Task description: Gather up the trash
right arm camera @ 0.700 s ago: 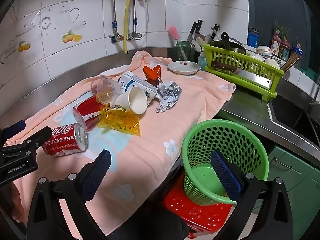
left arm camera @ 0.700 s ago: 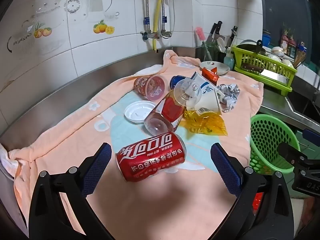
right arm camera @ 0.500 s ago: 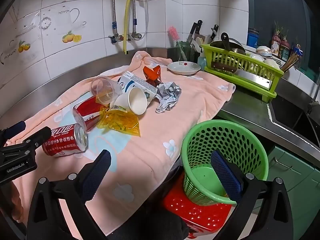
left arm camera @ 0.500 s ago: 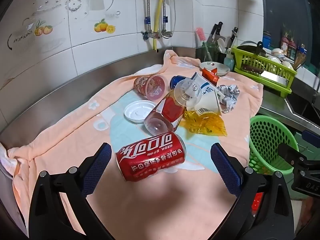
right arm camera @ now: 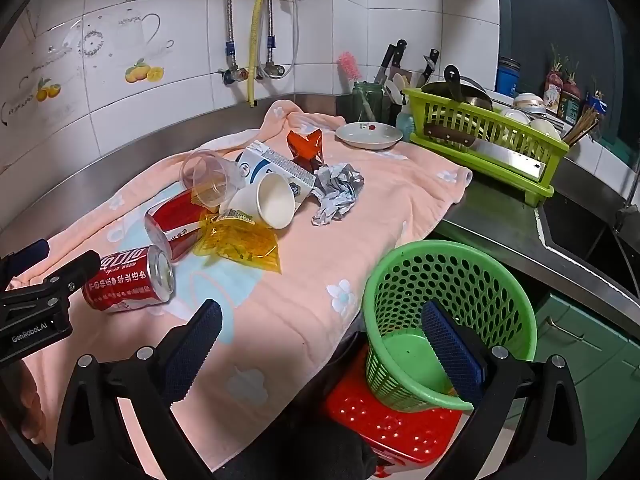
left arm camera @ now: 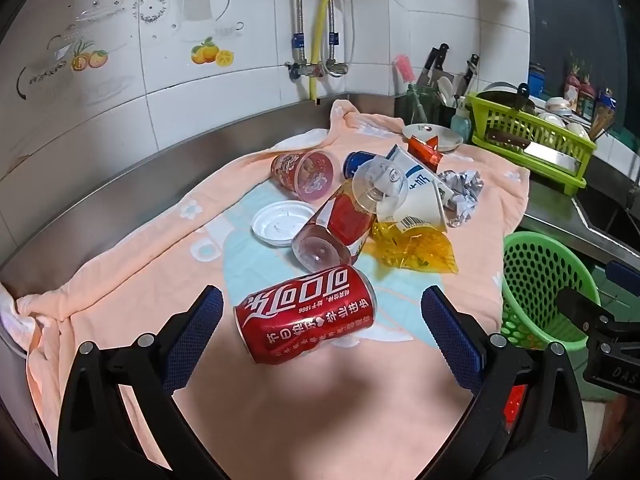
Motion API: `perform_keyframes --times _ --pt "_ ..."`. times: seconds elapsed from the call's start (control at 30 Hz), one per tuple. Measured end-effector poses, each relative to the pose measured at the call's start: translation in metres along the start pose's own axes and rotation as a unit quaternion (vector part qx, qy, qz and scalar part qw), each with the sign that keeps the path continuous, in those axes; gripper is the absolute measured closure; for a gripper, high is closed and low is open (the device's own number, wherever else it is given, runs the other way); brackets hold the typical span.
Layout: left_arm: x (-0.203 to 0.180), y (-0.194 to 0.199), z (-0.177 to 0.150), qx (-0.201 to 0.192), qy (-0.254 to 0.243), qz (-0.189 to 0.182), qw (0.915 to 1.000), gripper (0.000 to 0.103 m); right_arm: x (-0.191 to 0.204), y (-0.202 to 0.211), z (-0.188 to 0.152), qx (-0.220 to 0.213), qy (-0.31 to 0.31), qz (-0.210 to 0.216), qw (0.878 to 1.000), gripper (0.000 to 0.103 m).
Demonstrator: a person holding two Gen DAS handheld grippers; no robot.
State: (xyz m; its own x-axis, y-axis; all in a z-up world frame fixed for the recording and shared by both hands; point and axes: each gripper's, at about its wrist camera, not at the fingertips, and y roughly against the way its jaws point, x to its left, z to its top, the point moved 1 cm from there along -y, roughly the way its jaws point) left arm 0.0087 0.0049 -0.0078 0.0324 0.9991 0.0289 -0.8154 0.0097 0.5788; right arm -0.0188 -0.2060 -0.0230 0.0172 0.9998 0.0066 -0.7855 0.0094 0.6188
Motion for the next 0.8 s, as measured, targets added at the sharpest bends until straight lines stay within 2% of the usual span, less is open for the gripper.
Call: perform_keyframes --times 0.8 --pt "-0.0051 -0.0045 -0.0054 0.005 -0.001 0.000 1.0000 0.005 0.0000 -0.0052 0.0014 0.004 0.001 0.001 1.000 0.006"
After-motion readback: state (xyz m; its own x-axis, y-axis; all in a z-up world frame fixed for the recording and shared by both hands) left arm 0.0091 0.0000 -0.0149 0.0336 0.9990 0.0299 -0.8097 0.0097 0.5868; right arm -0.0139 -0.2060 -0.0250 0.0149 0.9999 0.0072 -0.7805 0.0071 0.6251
